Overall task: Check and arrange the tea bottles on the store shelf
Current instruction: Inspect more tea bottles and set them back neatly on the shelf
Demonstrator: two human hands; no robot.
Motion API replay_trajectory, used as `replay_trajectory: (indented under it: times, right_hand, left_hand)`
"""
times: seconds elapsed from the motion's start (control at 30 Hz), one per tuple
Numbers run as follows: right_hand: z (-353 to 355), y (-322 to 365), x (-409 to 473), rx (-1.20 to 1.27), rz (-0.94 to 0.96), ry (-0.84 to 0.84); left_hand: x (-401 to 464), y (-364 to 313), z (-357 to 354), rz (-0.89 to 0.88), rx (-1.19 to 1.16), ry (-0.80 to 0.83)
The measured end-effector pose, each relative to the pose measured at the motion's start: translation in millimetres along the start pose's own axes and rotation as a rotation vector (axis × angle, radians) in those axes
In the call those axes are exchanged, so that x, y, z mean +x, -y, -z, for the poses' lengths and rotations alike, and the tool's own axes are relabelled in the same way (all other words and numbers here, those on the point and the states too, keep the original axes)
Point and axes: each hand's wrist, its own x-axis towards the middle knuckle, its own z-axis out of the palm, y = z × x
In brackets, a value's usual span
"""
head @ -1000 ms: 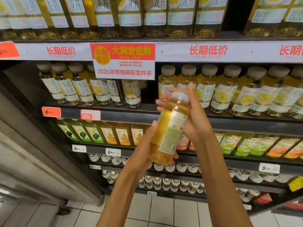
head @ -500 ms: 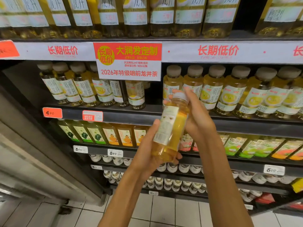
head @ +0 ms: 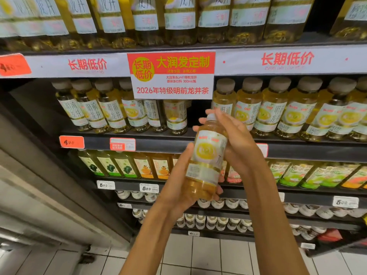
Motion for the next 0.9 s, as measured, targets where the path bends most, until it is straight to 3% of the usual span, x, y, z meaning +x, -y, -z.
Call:
replay_trajectory:
  times: [0.07,0.27,0.43,0.53,0.77,0.9]
  right_hand:
    - [-3.6,-1.8,-0.9,0.144,-0.056,0.06]
    - [-5.5,-3.5,7.1,-0.12,-0.027,-0.105]
    - [-10.0,-15.5,5.4,0.048,-0.284,-0.168]
    - [-11.5,-22.1,0.1,0.116,-0.419,-0.206]
    - [-7.5,-30.3,-5.9,0.056,-0.455,-0.229]
    - [-8.8,-22.9,-6.5,0.128,-0.349,-0.243]
  left_hand:
    - [-4.0,-2.9,4.2,0.085,-0.16,0.123]
    - [-5.2,-11.3,23.4,0.077,0.129,0.052]
    - [-8.7,-10.5,15.8,0.18,-0.333,0.226]
    - [-6.8,-15.6,17.0,0.203,-0.423,0.329]
    - [-13.8,-13.5,18.9,0.233,-0.306,0.428]
    - [-14.1,-11.2,19.9,0.239,-0.236,0.413]
